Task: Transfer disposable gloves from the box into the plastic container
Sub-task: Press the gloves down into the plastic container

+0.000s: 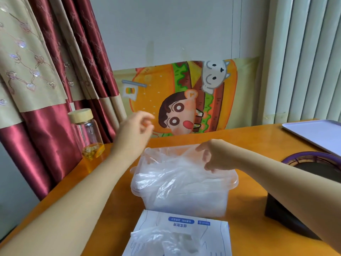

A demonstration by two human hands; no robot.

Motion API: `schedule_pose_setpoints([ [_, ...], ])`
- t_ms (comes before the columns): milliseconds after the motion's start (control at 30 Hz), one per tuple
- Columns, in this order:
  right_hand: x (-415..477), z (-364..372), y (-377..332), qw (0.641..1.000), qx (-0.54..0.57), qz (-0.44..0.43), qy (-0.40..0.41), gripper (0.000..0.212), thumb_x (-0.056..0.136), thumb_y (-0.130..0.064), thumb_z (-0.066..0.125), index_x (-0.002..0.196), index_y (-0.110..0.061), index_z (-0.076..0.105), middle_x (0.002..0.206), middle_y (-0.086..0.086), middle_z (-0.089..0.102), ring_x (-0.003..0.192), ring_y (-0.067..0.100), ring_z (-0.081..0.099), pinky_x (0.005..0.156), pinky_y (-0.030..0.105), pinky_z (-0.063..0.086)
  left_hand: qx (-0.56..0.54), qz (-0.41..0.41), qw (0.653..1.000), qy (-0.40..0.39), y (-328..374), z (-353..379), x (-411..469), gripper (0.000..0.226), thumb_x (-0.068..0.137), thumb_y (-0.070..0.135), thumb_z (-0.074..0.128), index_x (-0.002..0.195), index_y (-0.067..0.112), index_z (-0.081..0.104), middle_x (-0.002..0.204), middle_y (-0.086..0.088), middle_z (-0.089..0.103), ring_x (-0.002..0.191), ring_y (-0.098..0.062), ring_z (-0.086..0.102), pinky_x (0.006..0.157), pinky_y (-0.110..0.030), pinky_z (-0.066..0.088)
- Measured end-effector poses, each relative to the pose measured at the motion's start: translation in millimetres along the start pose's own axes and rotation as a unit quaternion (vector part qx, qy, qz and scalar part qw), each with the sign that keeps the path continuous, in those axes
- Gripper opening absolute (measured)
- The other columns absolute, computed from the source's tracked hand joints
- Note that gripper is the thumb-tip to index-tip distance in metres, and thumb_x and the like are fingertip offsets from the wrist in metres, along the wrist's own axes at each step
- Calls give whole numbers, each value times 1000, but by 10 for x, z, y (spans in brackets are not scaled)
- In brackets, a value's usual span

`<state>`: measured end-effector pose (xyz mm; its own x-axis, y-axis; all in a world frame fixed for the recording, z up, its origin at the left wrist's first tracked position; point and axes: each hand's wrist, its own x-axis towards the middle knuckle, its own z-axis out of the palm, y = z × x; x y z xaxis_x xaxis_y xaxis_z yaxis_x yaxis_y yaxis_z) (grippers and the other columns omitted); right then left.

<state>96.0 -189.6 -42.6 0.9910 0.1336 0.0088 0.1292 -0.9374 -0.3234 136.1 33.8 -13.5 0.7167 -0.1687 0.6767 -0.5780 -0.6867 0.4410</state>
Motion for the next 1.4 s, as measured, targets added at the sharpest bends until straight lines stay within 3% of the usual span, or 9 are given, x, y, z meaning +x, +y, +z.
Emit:
schedule_pose_setpoints([
  [67, 55, 58, -51, 997, -75, -2, -28, 67, 85, -8, 66, 145, -15, 37, 127, 3, 60, 101, 21, 62, 78, 22, 47, -2, 65, 974, -219, 213, 77, -104, 19, 91, 22, 63, 108, 28, 65, 104, 14, 64, 90, -4, 59, 80, -17, 46],
  [200, 138, 156, -124, 971, -225, 0, -86, 70, 86, -16, 66, 147, -20, 32, 137, 0, 52, 125, 23, 47, 101, 33, 39, 174, -7, 813, -555, 157, 385, -201, 43, 97, 28, 54, 139, 33, 47, 142, 9, 49, 123, -11, 50, 101, -25, 40],
  [333, 156, 231, -143, 929, -351, 14, -117, 62, 82, -32, 70, 138, -23, 45, 136, 5, 45, 125, 26, 42, 106, 46, 22, 264, -26, 763, -590, 44, 568, -212, 63, 96, 3, 41, 150, 32, 26, 157, 6, 27, 141, -21, 30, 111, -30, 32],
  [467, 156, 198, -193, 914, -403, -34, -39, 58, 73, -45, 76, 123, -20, 57, 126, 6, 40, 117, 26, 34, 96, 40, 28, 287, -28, 744, -603, 47, 680, -208, 74, 95, -2, 41, 154, 29, 9, 159, 2, 21, 132, -25, 41, 82, -21, 41],
  [700, 399, 391, -128, 936, -270, -30, -225, 30, 92, -22, 59, 70, -6, 49, 69, 1, 41, 71, 19, 46, 72, 29, 43, 350, 11, 705, -617, -152, 852, -247, 64, 96, 64, 16, 150, 32, 27, 148, -7, 37, 126, -28, 44, 95, -32, 36],
  [967, 568, 590, 57, 902, -269, 3, -337, 36, 90, -21, 56, 120, -3, 59, 99, 10, 59, 89, 27, 57, 86, 34, 49, 294, -113, 715, -625, -130, 818, -282, 60, 98, 57, 33, 148, 24, 33, 151, 0, 33, 133, -21, 37, 105, -29, 30],
  [1067, 531, 541, 7, 898, -285, -10, -336, 26, 92, -19, 49, 111, -2, 59, 93, 9, 55, 88, 25, 51, 89, 35, 47, 270, -109, 703, -649, -139, 767, -325, 53, 100, 45, 38, 150, 31, 28, 155, 7, 28, 138, -19, 31, 109, -32, 28],
  [1233, 289, 296, -112, 945, -233, -30, -227, 51, 92, -27, 59, 138, -7, 46, 133, 5, 54, 121, 25, 50, 101, 31, 41, 196, -44, 783, -589, 105, 451, -158, 48, 100, 24, 48, 147, 23, 37, 151, 8, 38, 138, -13, 35, 112, -26, 28],
  [1400, -225, -56, -297, 984, -72, -157, 31, 32, 89, -25, 64, 121, -23, 64, 109, -8, 68, 84, 3, 61, 75, 14, 49, -8, -78, 875, -477, 99, -52, -245, 31, 95, 16, 57, 125, 25, 62, 125, 16, 62, 114, 0, 58, 99, -18, 44],
])
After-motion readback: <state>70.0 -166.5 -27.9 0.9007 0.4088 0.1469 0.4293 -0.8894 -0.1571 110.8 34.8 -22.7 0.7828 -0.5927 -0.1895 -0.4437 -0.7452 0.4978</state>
